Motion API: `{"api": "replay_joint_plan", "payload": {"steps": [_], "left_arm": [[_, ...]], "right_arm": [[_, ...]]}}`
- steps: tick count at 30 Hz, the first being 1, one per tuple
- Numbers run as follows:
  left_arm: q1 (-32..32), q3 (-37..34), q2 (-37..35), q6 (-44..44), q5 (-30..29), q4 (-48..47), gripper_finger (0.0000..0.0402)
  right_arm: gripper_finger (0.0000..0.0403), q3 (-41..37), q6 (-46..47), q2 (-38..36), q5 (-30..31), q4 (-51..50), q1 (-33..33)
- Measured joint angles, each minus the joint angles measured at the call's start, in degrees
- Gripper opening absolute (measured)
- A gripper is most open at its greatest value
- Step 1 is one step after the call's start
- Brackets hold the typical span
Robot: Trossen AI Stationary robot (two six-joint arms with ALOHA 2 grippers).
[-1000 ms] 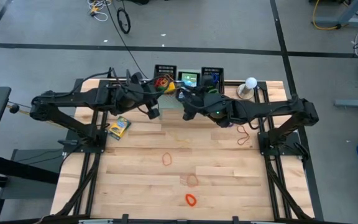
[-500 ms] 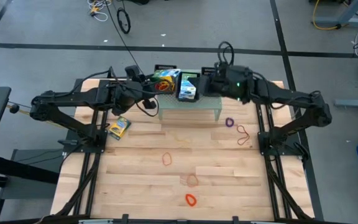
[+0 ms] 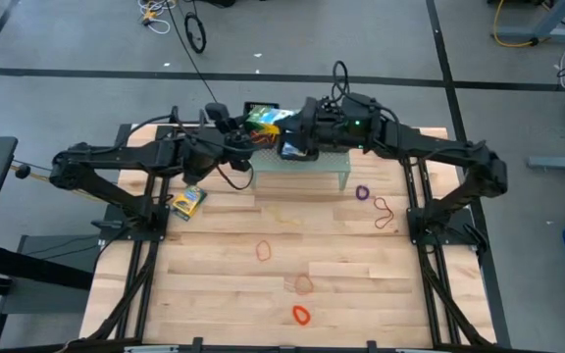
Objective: Pick & Place Office Desk Supplies
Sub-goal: Put the crayon box on the middle black bin on the shelf
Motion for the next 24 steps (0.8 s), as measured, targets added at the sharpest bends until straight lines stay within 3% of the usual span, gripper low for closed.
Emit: {"api": "replay_joint_plan", "payload": {"steps": [9, 19, 24], "left_arm": [[-1.55, 0.01, 0.85, 0.73, -0.63, 1.46, 0.0124], [-2.49, 0.04, 0.81, 0.94, -0.74, 1.58, 0.0126], [-2.42, 0.04, 0.33, -4.06, 1.72, 0.90, 0.0160]], "right_arm": [[0.0224, -0.03, 1.12, 1.01, 1.12, 0.36, -0.45], [0.0110, -0.03, -4.07, 1.00, 2.95, 0.30, -0.96], [0.0102, -0.03, -9.78, 0.53, 4.13, -0.25, -2.03]]}}
